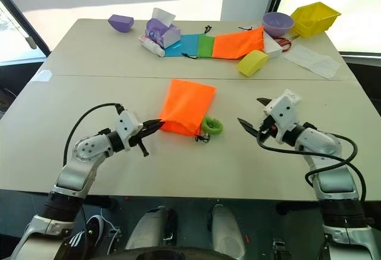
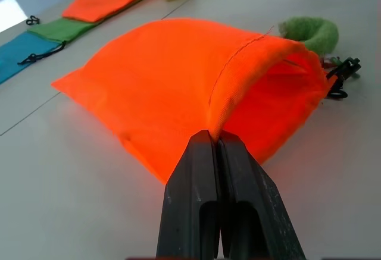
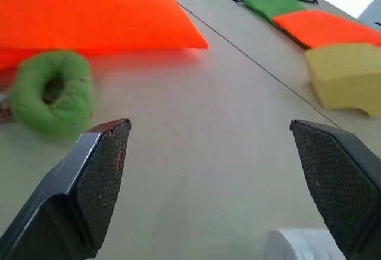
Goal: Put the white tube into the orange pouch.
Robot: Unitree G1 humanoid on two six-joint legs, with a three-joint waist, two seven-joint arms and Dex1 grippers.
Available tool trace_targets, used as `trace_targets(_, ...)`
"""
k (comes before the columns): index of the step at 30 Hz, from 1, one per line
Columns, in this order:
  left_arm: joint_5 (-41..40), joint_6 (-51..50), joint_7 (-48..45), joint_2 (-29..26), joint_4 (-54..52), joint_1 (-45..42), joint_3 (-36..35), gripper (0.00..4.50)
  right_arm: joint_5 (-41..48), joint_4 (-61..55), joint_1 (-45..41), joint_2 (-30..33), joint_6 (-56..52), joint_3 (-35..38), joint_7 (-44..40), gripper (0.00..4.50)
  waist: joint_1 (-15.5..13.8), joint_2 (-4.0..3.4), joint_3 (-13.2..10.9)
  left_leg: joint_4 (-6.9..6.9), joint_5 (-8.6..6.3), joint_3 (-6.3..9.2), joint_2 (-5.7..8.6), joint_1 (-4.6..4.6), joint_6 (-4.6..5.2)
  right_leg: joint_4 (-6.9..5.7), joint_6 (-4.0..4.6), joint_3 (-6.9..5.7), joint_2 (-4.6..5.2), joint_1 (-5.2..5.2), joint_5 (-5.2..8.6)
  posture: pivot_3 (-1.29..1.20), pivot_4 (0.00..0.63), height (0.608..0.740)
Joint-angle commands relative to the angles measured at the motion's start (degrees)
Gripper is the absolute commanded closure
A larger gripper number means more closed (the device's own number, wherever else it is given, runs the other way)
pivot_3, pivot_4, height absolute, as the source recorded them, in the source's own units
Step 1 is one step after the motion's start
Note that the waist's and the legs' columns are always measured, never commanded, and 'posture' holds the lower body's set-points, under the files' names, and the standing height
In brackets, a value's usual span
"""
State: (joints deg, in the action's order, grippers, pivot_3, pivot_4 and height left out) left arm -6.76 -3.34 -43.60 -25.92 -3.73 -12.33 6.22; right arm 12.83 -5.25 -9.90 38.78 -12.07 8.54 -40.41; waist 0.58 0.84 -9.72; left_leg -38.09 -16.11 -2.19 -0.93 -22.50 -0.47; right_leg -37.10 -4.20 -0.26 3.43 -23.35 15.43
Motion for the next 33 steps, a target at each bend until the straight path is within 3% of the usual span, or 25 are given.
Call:
trace_targets(1, -0.68, -0.68, -0.22, 0.34, -3.73, 0.39, 1.15, 4.43, 1.05, -3.68, -0.57, 1.61, -7.14, 3.07, 2.72, 0.0, -0.01, 0.0, 0.0, 0.0, 0.0, 0.0, 0.0, 0.0, 0.0, 0.0, 0.0, 0.0, 0.0, 0.0, 0.0, 0.0, 0.15, 0.74)
trace_targets(6, -1.0, -1.36, -0.23, 0.22, -4.53, 0.68, 1.27, 4.43, 1.54, -6.66, -0.92, 0.15, -18.11, 4.72, 8.65, 0.0, 0.02, 0.0, 0.0, -0.01, 0.0, 0.0, 0.0, -0.01, 0.0, 0.01, 0.02, 0.01, 0.02, 0.01, 0.01, 0.0, 0.15, 0.74)
trace_targets(14, -0.42, -0.51, 2.08, 0.92, -3.32, -0.25, 0.03, 4.43, 0.78, -12.06, -11.89, -11.59, -48.74, 10.04, 30.48, 0.0, 0.01, -0.04, 0.01, 0.0, 0.0, 0.01, -0.02, -0.03, 0.0, -0.05, 0.05, 0.04, 0.02, -0.09, 0.01, 0.0, 0.15, 0.74)
trace_targets(19, -0.31, 0.01, 2.52, 0.95, -2.47, -0.36, 0.19, 4.43, -3.35, -12.8, -18.65, -17.91, -61.16, 13.18, 41.29, 0.0, 0.09, -0.05, 0.01, 0.0, 0.0, 0.0, 0.0, -0.24, 0.0, 0.04, 0.03, 0.03, 0.08, -0.21, 0.0, 0.0, 0.15, 0.74)
trace_targets(23, 0.06, 0.14, 3.12, 1.2, -2.23, -0.55, 0.57, 4.43, -5.79, -12.73, -19.89, -18.68, -61.88, 12.52, 44.21, 0.0, 0.03, -0.08, 0.03, 0.0, 0.01, 0.0, 0.01, -0.67, 0.0, -0.01, 0.01, 0.01, 0.08, -0.64, -0.01, 0.0, 0.15, 0.74)
trace_targets(25, -0.07, 0.24, 3.29, 1.35, -2.19, -0.38, 0.52, 4.43, -5.18, -11.2, -20.18, -22.65, -63.15, 14.81, 45.51, 0.0, 0.12, -0.07, 0.03, -0.01, 0.08, -0.04, 0.03, -0.91, 0.09, -0.06, -0.01, 0.0, 0.08, -0.92, -0.03, 0.0, 0.15, 0.74)
trace_targets(29, -0.24, 0.36, 3.49, 1.18, -2.1, -0.35, 0.03, 4.43, -5.14, -9.97, -20.66, -27.76, -63.18, 16.24, 46.71, 0.0, 0.39, -0.09, 0.04, -0.01, 0.09, -0.09, 0.01, -0.89, 0.11, -0.13, -0.08, 0.0, -0.02, -0.95, -0.06, 0.0, 0.15, 0.74)
trace_targets(33, -0.35, 0.36, 3.84, 1.08, -2.11, -0.27, -0.29, 4.43, -5.38, -9.34, -20.43, -28.95, -62.58, 15.95, 46.56, 0.0, 0.21, -0.1, 0.04, -0.01, 0.19, -0.11, 0.04, -0.89, 0.28, -0.2, -0.14, 0.0, -0.02, -0.95, -0.1, 0.0, 0.15, 0.74)
